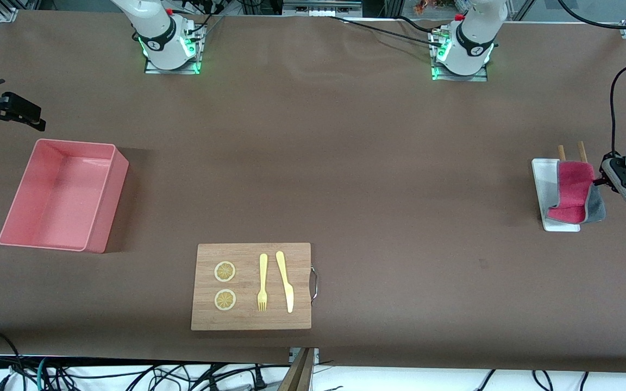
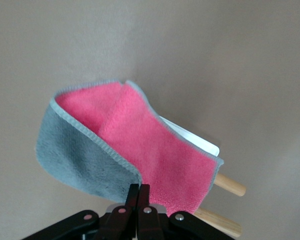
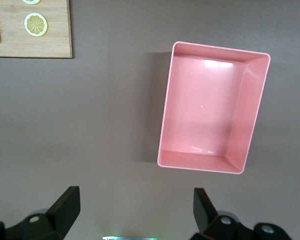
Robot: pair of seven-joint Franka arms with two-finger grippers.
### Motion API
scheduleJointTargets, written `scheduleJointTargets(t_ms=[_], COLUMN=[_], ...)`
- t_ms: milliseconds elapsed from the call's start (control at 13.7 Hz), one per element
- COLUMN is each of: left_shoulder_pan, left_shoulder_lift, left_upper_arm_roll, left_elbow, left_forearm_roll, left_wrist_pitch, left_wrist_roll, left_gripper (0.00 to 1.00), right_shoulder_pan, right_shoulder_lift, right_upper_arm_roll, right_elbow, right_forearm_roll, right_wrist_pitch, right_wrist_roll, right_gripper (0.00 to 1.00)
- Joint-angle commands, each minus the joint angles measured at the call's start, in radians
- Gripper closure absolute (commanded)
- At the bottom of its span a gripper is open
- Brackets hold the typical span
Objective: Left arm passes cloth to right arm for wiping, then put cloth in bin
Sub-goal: 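Lift the cloth off the rack with the left gripper toward the table middle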
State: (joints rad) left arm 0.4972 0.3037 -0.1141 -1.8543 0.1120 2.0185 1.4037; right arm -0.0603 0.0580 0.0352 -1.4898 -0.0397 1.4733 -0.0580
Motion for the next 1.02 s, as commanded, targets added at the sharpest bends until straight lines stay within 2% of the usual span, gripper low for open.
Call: scheduleJointTargets(t_ms=[0,364,728,946], left_shoulder_pan=[0.006,0.006,0.004,0.001], left_shoulder_lift=[-0.005,-0.008,-0.011,-0.008], left_upper_arm_roll=[-0.062,-0.212,-0.387,-0.516], left_elbow=[0.102,0.282,0.398,0.431], left_forearm_roll=[-0.017,0.001,0.0,-0.012], left_wrist_pitch=[-0.125,-0.418,-0.575,-0.618], left_wrist_roll=[-0.023,-0.26,-0.633,-0.923], left_gripper=[1.0,1.0,1.0,1.0], right_shoulder_pan=[-0.001,-0.006,-0.001,-0.003], right_shoulder_lift=[-0.003,0.026,0.037,0.112], right_upper_arm_roll=[0.0,0.002,0.0,0.0], right_elbow=[-0.001,-0.001,-0.01,-0.024], right_forearm_roll=[0.001,0.004,-0.003,-0.008], right_wrist_pitch=[0.005,0.018,0.045,0.045], right_wrist_roll=[-0.019,-0.02,-0.02,-0.022], right_gripper=[0.0,0.0,0.0,0.0])
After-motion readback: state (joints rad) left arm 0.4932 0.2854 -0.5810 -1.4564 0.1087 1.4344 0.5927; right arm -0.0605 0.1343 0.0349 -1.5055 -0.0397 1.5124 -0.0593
